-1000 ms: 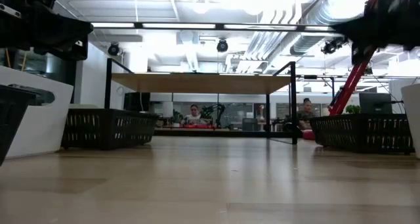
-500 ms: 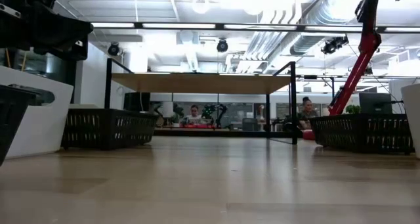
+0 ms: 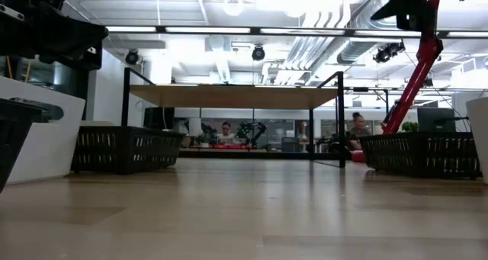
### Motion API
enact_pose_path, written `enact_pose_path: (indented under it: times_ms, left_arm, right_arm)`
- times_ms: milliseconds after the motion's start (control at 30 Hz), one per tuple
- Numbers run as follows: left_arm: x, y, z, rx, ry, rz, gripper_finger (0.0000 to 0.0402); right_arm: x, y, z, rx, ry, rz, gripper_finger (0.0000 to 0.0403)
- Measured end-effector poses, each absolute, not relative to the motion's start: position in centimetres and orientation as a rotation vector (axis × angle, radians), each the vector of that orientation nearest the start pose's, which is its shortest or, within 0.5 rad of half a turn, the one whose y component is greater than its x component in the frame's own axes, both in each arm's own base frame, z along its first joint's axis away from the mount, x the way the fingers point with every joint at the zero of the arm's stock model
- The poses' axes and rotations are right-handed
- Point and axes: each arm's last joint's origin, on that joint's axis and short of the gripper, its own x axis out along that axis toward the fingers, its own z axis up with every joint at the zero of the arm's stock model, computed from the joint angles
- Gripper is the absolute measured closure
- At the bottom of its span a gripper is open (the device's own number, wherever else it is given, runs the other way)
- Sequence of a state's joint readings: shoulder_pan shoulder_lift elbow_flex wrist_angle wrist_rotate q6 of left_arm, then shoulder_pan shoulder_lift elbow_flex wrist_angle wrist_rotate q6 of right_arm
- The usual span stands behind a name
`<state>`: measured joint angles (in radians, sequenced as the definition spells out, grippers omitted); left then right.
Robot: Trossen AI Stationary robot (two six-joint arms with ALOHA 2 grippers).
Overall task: Stack baskets on shelf by color
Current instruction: Put the top right black bin on the shelf
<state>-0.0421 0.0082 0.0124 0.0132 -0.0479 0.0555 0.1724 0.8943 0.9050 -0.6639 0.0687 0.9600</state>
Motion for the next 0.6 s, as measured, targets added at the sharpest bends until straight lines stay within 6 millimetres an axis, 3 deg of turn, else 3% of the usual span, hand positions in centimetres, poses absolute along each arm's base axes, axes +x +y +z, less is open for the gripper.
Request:
enact_pose_path:
  times_ms: [333, 600]
  left_arm:
    - [9.7, -0.3, 16.9, 0.055, -0.018, 0.006, 0.0402]
    - [9.7, -0.3, 16.9, 0.055, -0.018, 0.006, 0.0402]
  right_arm:
    - [21.7, 3.4, 28.8, 0.953, 1.049, -0.607, 0.0215]
    - [24.6, 3.8, 26.0, 0.977, 1.147, -0.835, 0.0227]
